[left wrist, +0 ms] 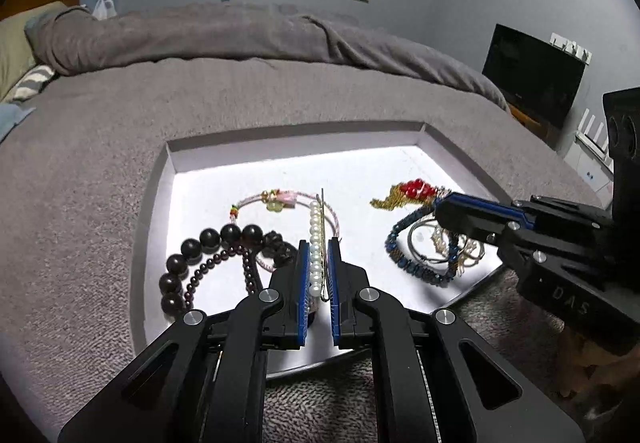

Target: Organize jewelry

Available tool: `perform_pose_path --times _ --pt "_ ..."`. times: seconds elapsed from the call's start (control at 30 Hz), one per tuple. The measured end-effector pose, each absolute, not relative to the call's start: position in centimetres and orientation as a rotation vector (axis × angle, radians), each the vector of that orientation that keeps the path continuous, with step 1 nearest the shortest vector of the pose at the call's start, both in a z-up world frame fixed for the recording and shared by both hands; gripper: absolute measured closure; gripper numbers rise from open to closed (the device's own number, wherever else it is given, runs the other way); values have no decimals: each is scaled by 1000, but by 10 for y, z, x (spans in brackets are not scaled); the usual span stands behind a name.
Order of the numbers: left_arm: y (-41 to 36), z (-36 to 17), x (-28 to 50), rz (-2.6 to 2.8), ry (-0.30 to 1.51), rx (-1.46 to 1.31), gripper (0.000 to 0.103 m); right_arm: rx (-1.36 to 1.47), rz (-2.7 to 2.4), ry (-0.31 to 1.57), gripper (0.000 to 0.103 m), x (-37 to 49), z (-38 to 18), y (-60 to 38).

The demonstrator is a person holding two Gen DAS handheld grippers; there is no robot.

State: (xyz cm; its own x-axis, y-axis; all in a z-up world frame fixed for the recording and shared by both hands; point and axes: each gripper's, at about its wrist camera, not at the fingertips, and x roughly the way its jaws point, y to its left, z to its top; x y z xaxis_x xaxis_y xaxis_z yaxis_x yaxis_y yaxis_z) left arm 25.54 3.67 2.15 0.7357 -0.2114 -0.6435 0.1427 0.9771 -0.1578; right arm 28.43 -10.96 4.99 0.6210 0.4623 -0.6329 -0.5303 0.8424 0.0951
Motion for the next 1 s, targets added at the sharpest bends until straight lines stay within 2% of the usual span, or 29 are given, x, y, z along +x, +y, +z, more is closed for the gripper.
perform_pose_path --times 0.1,0.17,0.2,0.27,0.33,0.4,0.43,0.47,0.57,0.67,1.0 --pt "40 21 254 -188 716 -114 92 -98 554 693 95 285 50 -114" --pt "42 23 252 -180 699 -121 75 -96 539 685 94 283 51 -119" --pt "43 24 250 -178 693 -122 72 -96 534 681 94 281 52 -120" --pt "44 26 247 -170 679 -123 60 -99 526 674 93 278 52 -124" --pt "44 28 244 -167 671 -124 60 -97 517 666 88 273 52 -128" --pt "45 30 243 -163 667 -126 53 -90 508 660 79 270 51 -134" --pt "46 30 241 -162 661 -129 32 -85 506 659 79 269 51 -136" --pt "47 32 238 -164 642 -132 19 -77 503 659 79 267 50 -139" --pt "47 37 232 -161 618 -130 19 -55 494 660 77 263 48 -148" --pt "46 40 228 -152 614 -121 12 -38 486 653 68 258 48 -156" --pt "55 43 198 -119 583 -128 7 -18 451 609 45 235 50 -174"
